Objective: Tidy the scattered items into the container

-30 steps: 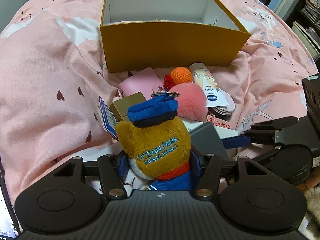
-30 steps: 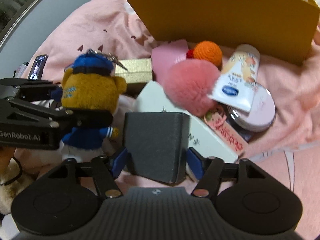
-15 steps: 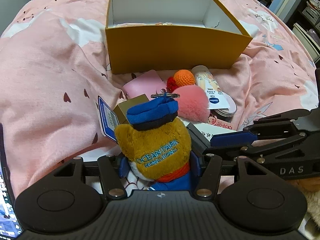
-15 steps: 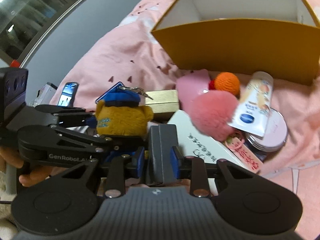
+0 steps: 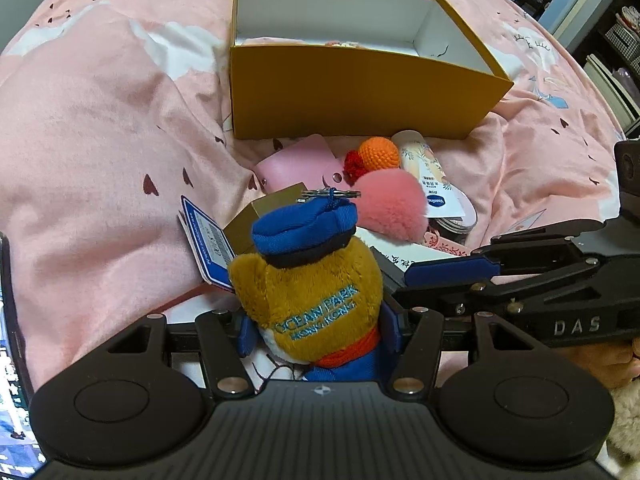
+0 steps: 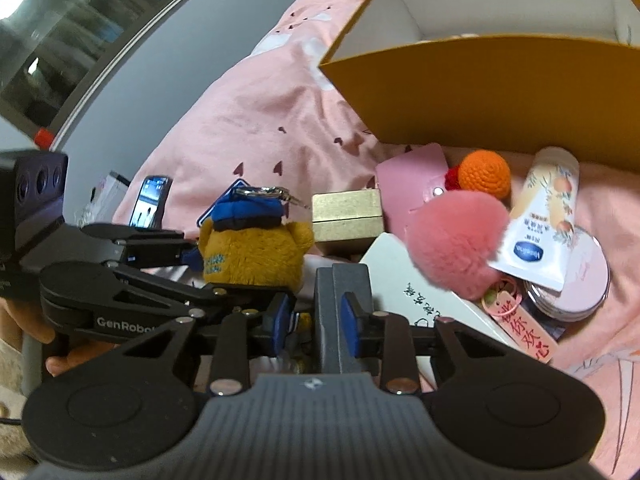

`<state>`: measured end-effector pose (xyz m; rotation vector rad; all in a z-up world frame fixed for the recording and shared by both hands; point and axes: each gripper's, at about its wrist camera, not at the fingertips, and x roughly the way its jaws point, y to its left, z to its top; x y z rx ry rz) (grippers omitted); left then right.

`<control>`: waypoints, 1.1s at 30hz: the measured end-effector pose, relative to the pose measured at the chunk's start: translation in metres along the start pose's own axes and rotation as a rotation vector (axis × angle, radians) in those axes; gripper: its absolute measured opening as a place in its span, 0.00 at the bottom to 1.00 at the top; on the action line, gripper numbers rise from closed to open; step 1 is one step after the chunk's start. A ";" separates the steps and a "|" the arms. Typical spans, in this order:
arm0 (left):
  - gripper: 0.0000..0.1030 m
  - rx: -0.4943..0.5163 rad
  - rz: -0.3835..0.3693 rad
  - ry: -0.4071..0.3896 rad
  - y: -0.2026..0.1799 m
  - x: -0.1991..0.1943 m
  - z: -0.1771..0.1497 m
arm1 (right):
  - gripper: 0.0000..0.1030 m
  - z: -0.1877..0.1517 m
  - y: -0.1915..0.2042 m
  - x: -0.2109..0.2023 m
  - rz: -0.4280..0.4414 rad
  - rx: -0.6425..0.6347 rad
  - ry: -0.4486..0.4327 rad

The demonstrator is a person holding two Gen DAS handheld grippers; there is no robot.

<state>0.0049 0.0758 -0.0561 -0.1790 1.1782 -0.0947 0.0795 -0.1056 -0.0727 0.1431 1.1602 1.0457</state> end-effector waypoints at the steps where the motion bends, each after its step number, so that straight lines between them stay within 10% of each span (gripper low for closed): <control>1: 0.65 -0.001 0.000 0.000 0.000 0.001 0.000 | 0.32 0.000 -0.003 0.000 -0.005 0.014 -0.004; 33: 0.66 0.034 0.016 -0.003 -0.010 0.004 -0.002 | 0.68 -0.034 -0.054 0.025 -0.075 0.246 0.209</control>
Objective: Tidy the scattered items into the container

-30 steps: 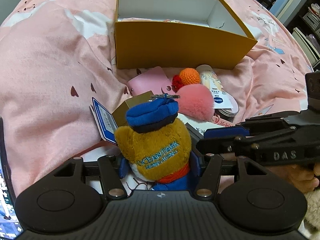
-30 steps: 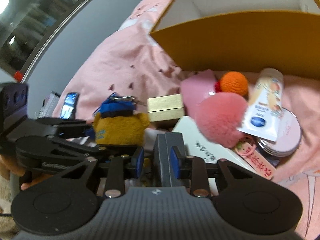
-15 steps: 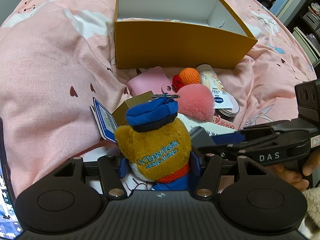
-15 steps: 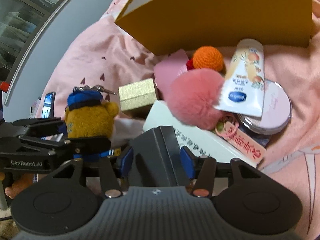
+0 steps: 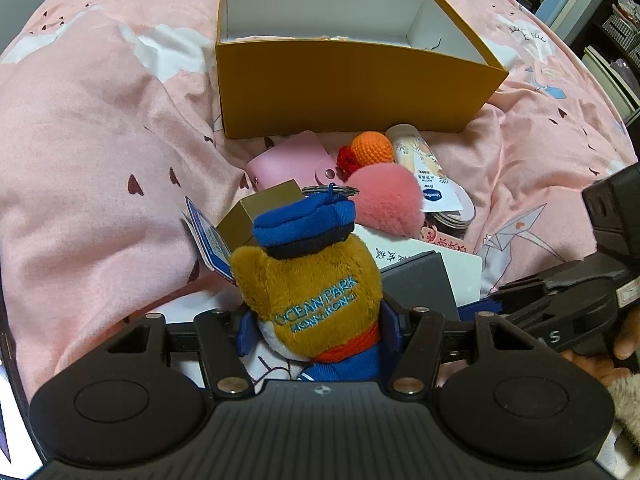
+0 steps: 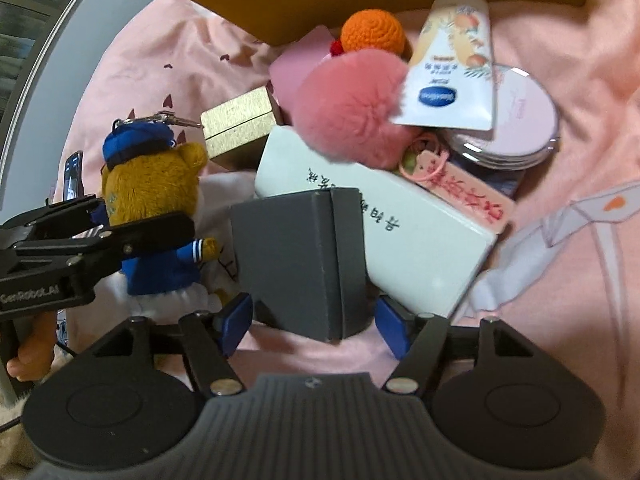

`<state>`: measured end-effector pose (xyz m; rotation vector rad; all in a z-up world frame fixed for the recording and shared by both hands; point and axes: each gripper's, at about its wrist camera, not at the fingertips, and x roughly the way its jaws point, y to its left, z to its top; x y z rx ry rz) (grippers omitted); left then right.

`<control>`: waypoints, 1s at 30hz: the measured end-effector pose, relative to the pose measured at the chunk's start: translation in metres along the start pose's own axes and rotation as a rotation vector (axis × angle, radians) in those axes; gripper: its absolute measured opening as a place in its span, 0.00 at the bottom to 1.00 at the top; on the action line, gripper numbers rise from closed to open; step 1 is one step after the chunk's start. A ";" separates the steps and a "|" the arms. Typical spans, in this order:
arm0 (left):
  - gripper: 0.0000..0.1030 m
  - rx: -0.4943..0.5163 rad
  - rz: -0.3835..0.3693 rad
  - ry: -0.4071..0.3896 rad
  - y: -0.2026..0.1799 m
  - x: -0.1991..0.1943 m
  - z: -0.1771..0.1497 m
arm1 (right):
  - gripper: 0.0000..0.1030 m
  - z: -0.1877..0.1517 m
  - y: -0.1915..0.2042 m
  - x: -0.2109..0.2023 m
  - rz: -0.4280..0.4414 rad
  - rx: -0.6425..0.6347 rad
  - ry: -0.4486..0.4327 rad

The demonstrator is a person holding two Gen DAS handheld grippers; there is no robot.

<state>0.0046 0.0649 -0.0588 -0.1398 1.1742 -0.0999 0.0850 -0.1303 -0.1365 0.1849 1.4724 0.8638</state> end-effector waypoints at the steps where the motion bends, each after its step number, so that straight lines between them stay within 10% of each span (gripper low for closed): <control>1: 0.67 0.007 0.002 -0.004 -0.001 -0.001 0.000 | 0.68 0.001 -0.002 0.003 0.015 0.007 -0.002; 30: 0.63 -0.082 -0.044 -0.062 0.007 -0.020 0.009 | 0.35 0.015 0.035 -0.052 0.052 -0.235 -0.237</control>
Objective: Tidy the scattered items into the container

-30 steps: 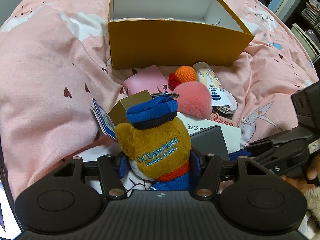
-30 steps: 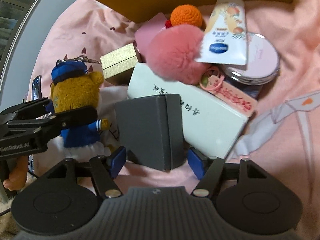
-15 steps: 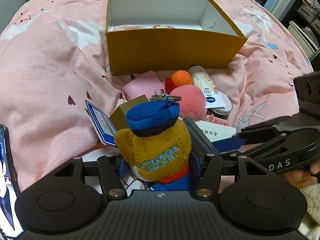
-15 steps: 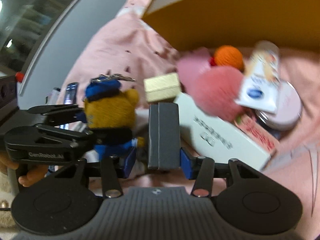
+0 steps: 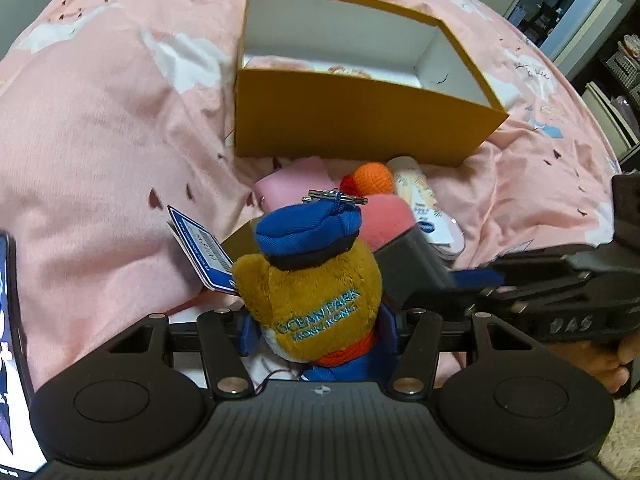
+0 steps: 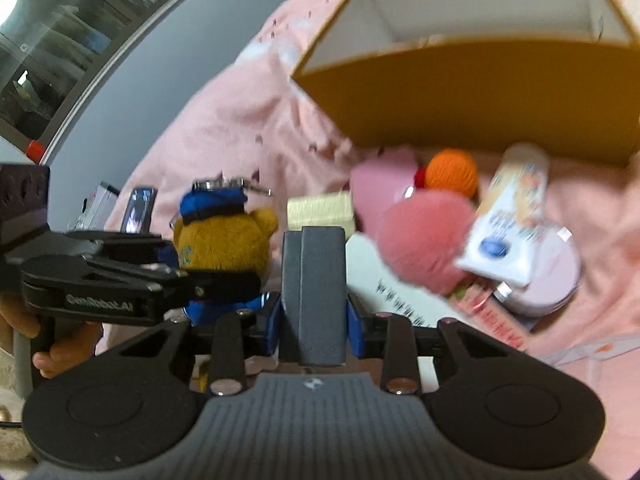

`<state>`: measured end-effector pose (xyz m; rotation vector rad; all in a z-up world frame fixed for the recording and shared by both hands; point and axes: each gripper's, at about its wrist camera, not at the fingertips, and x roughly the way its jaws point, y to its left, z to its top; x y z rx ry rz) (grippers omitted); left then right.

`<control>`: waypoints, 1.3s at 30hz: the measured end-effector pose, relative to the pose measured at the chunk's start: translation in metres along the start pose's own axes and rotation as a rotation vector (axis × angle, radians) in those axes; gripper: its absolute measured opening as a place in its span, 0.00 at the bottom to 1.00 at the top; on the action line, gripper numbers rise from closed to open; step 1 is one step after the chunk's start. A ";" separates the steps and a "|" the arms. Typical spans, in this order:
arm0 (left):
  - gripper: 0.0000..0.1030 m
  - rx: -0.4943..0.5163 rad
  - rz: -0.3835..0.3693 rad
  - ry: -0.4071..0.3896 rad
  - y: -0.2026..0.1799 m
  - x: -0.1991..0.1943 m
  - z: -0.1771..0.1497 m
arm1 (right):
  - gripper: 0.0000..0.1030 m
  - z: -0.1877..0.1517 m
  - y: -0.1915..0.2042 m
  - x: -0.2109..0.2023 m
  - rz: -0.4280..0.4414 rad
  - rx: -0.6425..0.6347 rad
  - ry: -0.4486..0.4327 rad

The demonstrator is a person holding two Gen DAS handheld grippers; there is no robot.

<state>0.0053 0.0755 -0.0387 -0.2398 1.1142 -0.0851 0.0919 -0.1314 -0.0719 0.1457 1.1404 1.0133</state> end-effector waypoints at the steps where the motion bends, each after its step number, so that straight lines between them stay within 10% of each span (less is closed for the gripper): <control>1: 0.63 0.005 -0.004 -0.010 -0.002 -0.002 0.002 | 0.35 0.003 -0.001 -0.007 -0.010 -0.001 -0.019; 25: 0.63 0.180 -0.064 -0.243 -0.055 -0.020 0.150 | 0.35 0.115 -0.008 -0.099 -0.242 -0.096 -0.394; 39: 0.63 0.288 -0.102 -0.143 -0.081 0.080 0.214 | 0.35 0.146 -0.049 -0.085 -0.472 -0.086 -0.418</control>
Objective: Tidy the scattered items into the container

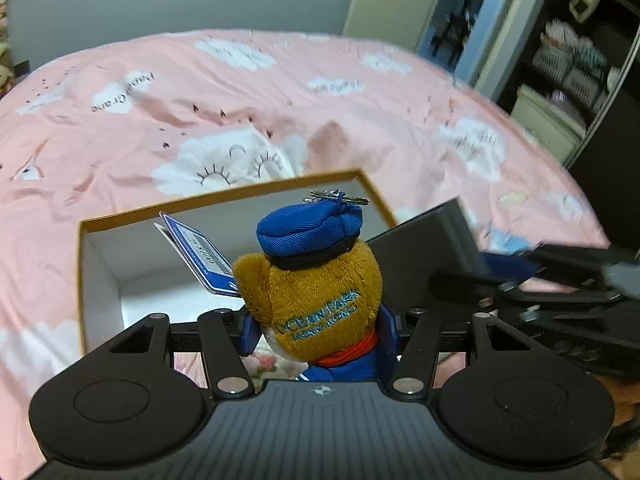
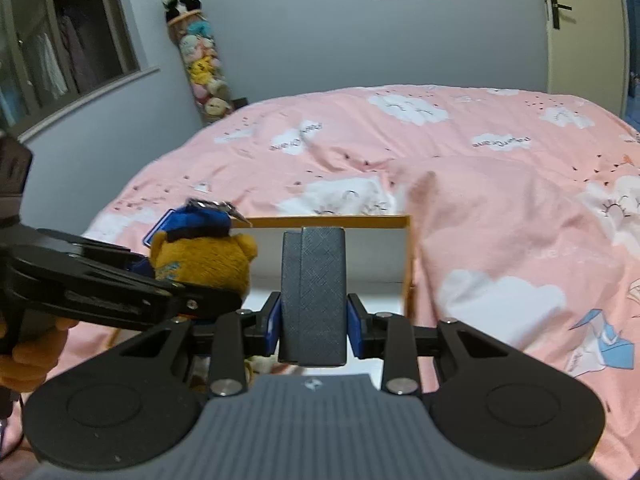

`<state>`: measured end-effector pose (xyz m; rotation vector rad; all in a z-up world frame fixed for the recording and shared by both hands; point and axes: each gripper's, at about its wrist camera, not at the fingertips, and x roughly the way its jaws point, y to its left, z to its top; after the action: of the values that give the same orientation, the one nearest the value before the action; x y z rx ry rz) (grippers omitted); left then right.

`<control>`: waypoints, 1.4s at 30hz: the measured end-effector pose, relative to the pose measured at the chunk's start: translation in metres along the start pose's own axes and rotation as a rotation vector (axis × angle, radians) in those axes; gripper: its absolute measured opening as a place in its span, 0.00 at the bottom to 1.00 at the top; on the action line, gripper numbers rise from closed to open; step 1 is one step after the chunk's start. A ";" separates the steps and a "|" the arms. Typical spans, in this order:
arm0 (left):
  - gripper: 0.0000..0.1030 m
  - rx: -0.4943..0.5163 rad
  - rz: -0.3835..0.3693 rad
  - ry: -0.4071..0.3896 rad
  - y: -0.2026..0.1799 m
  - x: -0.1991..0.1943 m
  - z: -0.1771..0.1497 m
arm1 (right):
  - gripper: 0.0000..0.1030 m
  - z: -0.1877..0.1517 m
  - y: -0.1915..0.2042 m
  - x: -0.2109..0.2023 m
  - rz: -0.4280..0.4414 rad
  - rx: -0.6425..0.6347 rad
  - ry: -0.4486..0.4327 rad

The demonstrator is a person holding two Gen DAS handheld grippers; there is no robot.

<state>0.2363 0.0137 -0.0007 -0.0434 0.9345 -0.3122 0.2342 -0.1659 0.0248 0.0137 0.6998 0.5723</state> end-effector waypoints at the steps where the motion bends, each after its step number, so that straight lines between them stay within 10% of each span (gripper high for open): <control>1: 0.63 0.010 0.002 0.025 0.000 0.009 0.000 | 0.35 0.000 -0.003 0.002 -0.002 0.004 0.006; 15: 0.62 0.105 0.005 0.229 -0.001 0.086 -0.011 | 0.34 -0.014 -0.016 0.042 -0.002 -0.001 0.145; 29: 0.67 0.192 0.004 0.188 -0.007 0.074 -0.018 | 0.35 -0.024 -0.017 0.061 -0.032 0.001 0.222; 33: 0.40 0.197 -0.017 0.168 -0.004 0.067 -0.020 | 0.35 -0.025 -0.014 0.062 -0.052 -0.023 0.225; 42: 0.38 0.150 -0.029 0.163 -0.001 0.075 -0.024 | 0.35 -0.024 -0.004 0.072 -0.111 -0.095 0.275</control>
<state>0.2582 -0.0064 -0.0738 0.1078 1.0703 -0.4171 0.2659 -0.1377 -0.0380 -0.1946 0.9331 0.5045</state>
